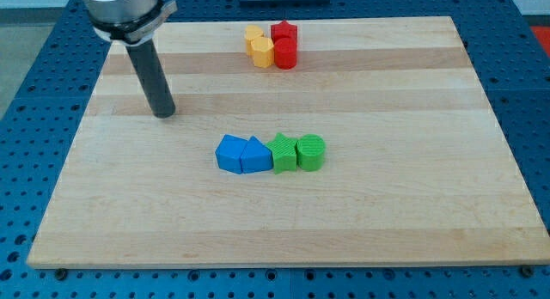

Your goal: Slide the green circle right to the red blocks

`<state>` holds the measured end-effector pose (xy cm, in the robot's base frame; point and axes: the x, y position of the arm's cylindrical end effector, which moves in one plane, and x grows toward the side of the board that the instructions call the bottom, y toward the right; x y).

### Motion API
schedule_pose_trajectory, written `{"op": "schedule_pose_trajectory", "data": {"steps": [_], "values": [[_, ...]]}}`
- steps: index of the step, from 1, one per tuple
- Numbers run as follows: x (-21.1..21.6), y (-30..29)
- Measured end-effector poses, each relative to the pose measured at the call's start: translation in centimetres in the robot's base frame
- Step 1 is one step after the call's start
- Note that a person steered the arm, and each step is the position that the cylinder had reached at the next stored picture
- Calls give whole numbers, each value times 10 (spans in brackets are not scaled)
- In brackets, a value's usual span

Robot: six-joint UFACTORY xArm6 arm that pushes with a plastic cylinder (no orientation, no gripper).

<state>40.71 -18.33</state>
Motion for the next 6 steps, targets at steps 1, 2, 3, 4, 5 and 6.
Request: {"op": "schedule_pose_trajectory", "data": {"steps": [1,2,3,4,5,6], "values": [[21,-1],[51,1],[82,13],[113,33],[130,64],[131,110]]}}
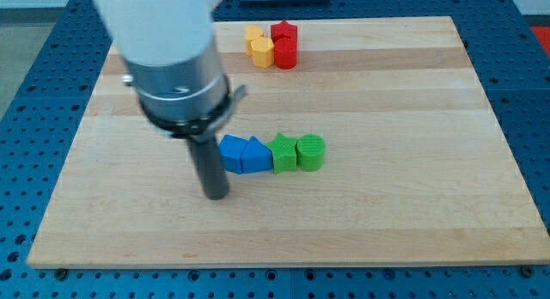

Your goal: Slide the green circle right to the red blocks

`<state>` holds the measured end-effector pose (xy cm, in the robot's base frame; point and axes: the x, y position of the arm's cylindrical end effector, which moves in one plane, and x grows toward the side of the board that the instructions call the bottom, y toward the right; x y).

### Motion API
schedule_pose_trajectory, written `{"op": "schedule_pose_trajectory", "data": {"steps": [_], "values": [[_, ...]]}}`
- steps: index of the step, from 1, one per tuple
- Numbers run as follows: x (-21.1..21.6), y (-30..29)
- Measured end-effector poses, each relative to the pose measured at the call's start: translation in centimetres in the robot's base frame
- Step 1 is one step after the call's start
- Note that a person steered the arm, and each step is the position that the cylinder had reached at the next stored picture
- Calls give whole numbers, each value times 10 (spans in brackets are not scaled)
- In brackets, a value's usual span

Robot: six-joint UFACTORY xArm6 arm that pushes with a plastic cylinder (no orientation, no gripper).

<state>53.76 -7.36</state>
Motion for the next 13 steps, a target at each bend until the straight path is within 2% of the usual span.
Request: {"op": "schedule_pose_trajectory", "data": {"steps": [2,3,8,10,12,13], "values": [[0,86],[-5,102],[-111,114],[-126,109],[-119,71],[-133,70]]}}
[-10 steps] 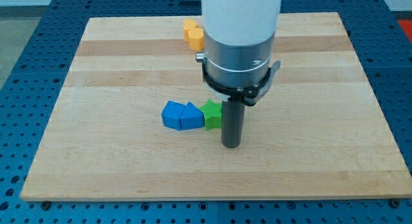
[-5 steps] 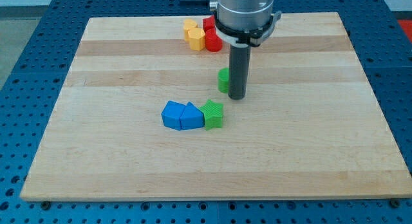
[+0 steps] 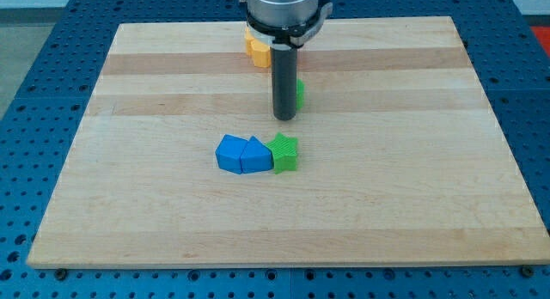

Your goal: Slide the green circle right to the red blocks

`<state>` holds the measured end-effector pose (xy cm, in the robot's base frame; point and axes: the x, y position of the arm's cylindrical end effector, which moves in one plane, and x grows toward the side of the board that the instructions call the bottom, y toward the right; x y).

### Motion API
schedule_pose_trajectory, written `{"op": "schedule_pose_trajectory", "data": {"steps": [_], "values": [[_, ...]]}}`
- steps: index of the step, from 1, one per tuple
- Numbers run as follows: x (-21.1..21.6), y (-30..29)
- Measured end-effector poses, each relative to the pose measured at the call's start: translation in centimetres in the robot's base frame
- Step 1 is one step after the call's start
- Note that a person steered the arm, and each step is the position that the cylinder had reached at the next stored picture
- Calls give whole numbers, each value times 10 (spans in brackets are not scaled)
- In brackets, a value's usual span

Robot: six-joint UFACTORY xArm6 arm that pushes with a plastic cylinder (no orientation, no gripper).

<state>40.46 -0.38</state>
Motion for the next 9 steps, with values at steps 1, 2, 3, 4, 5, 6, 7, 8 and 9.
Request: {"op": "schedule_pose_trajectory", "data": {"steps": [1,2,3,4,5,6,7,8,9], "values": [[-20,0],[-36,0],[-48,0],[-57,0],[-68,0],[-66,4],[-44,18],[-51,27],[-71,27]]}}
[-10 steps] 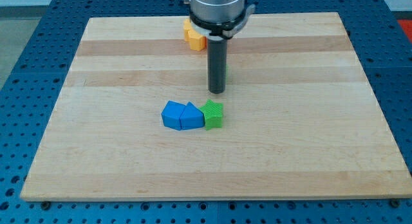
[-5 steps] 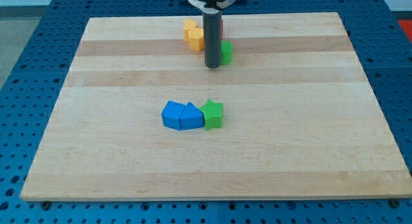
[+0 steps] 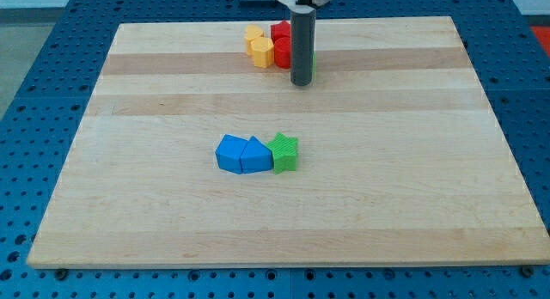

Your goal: Slide the green circle right to the red blocks

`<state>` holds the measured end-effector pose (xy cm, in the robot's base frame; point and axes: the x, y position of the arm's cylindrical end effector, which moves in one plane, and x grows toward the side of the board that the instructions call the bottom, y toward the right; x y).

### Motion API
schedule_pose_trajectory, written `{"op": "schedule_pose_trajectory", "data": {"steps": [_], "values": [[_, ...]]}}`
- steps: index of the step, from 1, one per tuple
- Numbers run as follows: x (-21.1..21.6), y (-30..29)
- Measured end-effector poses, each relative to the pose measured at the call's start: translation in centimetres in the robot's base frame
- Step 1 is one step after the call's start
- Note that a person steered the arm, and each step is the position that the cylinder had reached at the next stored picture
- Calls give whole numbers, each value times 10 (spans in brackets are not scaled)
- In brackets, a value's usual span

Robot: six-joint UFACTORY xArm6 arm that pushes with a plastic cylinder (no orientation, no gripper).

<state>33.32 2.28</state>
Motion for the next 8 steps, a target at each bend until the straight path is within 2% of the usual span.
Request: {"op": "schedule_pose_trajectory", "data": {"steps": [5,6,8], "values": [[-42,0],[-1,13],[129,49]]}}
